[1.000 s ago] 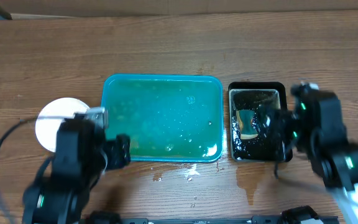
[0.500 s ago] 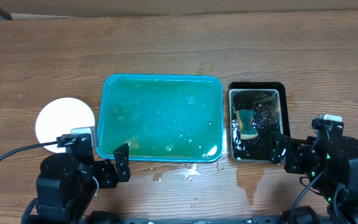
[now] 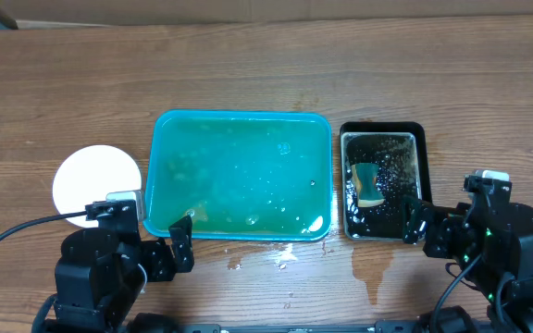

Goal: Clean dirty plates on tray and stack at the side

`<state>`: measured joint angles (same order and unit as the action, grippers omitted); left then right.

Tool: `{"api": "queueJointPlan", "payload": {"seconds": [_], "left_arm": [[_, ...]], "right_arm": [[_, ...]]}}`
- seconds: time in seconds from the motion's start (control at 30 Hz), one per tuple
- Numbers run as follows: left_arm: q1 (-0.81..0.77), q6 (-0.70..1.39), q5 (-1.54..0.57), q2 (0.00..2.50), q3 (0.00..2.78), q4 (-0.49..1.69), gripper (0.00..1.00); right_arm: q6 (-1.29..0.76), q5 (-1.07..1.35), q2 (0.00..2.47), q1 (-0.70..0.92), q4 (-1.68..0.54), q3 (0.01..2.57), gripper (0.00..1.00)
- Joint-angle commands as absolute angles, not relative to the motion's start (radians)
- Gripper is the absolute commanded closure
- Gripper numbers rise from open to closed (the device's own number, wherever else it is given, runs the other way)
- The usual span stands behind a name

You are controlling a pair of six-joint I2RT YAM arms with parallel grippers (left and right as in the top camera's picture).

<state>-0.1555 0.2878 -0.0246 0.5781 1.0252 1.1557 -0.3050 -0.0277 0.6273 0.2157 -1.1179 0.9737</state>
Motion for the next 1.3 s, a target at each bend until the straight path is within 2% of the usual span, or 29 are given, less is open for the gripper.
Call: {"api": "queueJointPlan", "payload": {"seconds": [0.0,0.17,0.37,0.77,0.97,1.1,1.27], "left_arm": [[-0.156,0.276,-0.011,0.576,1.017,1.156,0.0],[-0.156,0.276,-0.011,0.576,1.017,1.156,0.0],[-0.156,0.276,-0.011,0.576,1.017,1.156,0.0],[-0.156,0.276,-0.011,0.576,1.017,1.156,0.0],[-0.156,0.276,-0.011,0.576,1.017,1.156,0.0],[-0.156,0.276,-0.011,0.576,1.017,1.156,0.0],[-0.156,0.276,-0.011,0.576,1.017,1.156,0.0]], "right_arm": [[-0.261,-0.079,0.615,0.213,-1.11,0.968,0.0],[-0.252,-0.078,0.546,0.178,-1.059,0.958,0.0],[-0.228,-0.042,0.376,0.103,-0.851,0.814,0.0],[-0.229,0.092,0.009,0.031,-0.265,0.309,0.0],[-0.2,0.084,0.003,0.028,-0.007,0.157,0.0],[-0.167,0.085,0.003,0.015,0.048,0.061,0.0],[-0.138,0.126,0.003,0.004,-0.002,0.008,0.0]]}}
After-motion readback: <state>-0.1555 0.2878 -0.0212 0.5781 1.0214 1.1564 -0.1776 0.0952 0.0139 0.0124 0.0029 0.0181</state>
